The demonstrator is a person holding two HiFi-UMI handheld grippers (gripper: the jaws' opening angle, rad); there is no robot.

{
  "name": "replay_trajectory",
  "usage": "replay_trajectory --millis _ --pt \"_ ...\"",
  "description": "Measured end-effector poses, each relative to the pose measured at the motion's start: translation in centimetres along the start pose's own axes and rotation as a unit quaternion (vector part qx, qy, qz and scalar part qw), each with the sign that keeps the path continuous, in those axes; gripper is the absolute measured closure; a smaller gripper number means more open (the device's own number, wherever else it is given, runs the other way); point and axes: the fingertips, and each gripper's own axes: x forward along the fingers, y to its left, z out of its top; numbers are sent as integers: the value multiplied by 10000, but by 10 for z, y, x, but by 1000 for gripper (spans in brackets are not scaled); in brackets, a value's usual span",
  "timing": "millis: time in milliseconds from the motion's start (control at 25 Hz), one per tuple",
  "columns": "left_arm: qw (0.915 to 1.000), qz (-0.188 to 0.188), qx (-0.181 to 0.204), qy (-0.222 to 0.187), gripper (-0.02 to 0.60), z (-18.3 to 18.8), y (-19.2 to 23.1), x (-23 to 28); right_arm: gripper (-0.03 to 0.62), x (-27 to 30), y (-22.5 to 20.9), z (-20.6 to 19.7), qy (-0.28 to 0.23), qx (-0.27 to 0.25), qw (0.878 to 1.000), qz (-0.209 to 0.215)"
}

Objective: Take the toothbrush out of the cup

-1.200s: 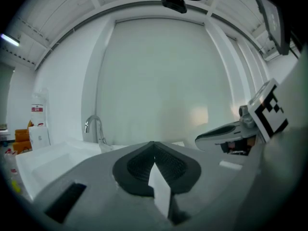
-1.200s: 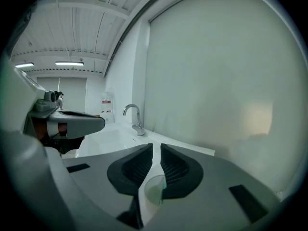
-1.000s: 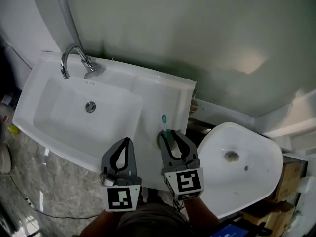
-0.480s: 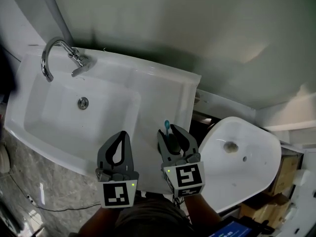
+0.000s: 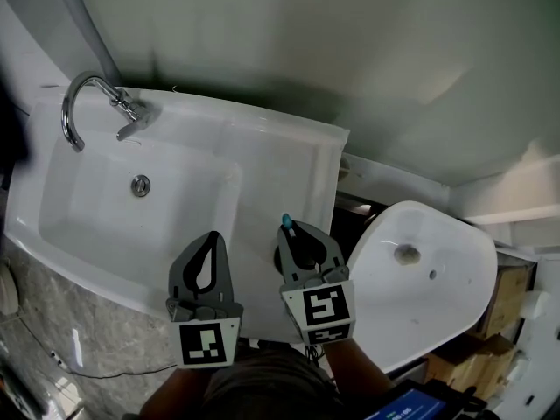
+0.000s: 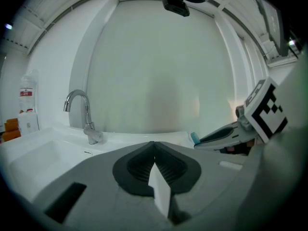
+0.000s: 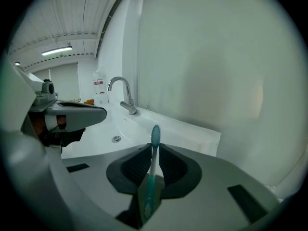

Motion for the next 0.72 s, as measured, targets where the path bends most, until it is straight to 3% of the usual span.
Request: replay_trajectory --millis 720 --pt "9982 180 279 -489 568 41 -33 -52 553 -68 3 38 -1238 -9 9922 142"
